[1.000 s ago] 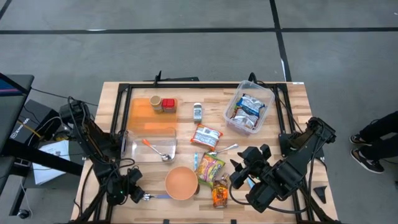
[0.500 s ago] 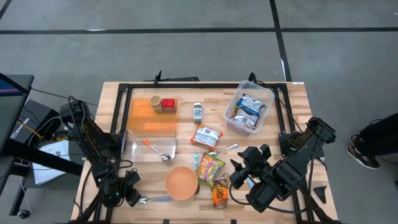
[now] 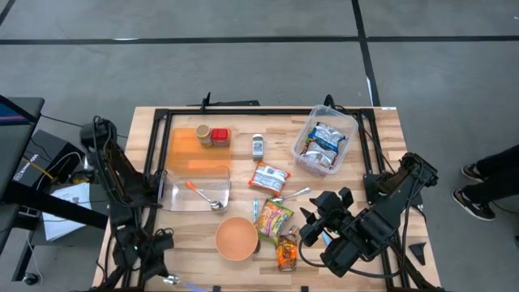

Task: Pick & Place Food Item
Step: Put the purple spoon into the bottom transparent bin

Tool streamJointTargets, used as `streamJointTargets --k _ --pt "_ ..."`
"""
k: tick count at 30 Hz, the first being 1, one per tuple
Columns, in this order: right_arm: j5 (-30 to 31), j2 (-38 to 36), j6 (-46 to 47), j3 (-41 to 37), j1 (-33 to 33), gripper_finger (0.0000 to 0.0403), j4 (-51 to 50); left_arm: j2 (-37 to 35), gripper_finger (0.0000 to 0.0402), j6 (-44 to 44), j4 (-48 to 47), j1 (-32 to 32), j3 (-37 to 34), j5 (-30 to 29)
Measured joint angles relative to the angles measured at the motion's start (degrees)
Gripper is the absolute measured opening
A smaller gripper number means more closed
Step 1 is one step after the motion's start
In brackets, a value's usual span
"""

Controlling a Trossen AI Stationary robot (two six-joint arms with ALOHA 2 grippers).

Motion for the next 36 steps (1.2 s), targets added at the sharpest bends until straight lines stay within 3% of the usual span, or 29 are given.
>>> streamJointTargets --k 4,13,19,27,36 --pt "0.0 0.0 0.0 0.0 0.0 0.018 0.0 -4.8 0.0 6.1 3.4 3.0 0.0 -0.6" --pt "0.0 0.0 0.0 0.0 -0.4 0.018 0.0 -17.0 0.0 20.5 1.2 15.9 0.0 -11.8" --pt "0.2 0.0 -1.1 0.0 -0.9 0.018 0.0 -24.6 0.0 28.8 -2.0 25.5 0.0 -13.1" --pt "0.2 0.0 -2.8 0.0 -1.9 0.018 0.0 -31.2 0.0 24.5 -17.8 33.8 0.0 -12.5" --pt "0.0 0.0 -3.7 0.0 -2.7 0.018 0.0 -38.2 0.0 20.7 -35.0 37.7 0.0 -9.4"
